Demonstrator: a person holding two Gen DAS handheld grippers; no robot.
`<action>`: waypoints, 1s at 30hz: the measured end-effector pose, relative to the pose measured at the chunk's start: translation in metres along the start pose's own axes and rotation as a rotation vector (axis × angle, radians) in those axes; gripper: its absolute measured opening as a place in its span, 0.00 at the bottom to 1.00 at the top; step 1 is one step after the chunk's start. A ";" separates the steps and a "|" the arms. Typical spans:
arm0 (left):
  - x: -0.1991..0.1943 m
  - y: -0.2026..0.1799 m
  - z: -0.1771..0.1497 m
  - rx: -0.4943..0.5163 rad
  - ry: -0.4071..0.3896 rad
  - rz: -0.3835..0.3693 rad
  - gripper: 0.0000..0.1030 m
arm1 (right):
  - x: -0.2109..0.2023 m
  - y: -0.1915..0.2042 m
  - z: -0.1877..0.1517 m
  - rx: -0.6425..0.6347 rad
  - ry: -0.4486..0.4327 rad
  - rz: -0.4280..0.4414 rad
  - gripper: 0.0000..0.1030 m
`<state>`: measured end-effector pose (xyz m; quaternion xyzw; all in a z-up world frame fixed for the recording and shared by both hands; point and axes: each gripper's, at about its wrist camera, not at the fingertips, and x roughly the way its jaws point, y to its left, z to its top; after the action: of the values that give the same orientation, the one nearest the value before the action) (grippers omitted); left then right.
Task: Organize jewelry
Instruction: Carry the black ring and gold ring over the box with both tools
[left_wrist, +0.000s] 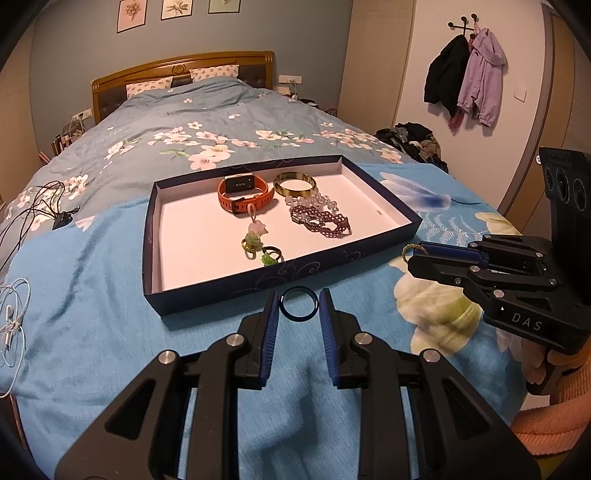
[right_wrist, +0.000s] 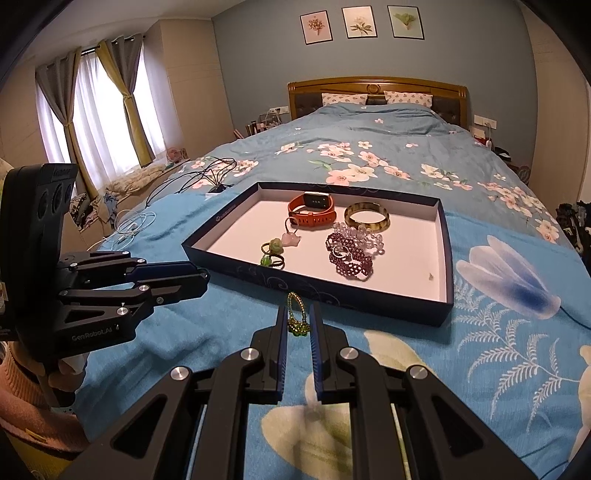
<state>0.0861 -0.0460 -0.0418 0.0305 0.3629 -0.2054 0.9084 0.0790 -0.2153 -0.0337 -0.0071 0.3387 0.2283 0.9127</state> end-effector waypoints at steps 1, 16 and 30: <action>0.000 0.000 0.000 -0.001 -0.001 -0.002 0.22 | 0.000 0.000 0.001 -0.001 -0.001 0.000 0.10; -0.001 0.002 0.006 -0.005 -0.011 0.009 0.22 | 0.004 0.000 0.008 -0.009 -0.005 -0.012 0.10; 0.001 0.004 0.012 -0.002 -0.020 0.014 0.22 | 0.008 0.000 0.016 -0.024 -0.011 -0.023 0.10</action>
<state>0.0959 -0.0453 -0.0339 0.0300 0.3540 -0.1989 0.9134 0.0943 -0.2096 -0.0263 -0.0205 0.3306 0.2220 0.9171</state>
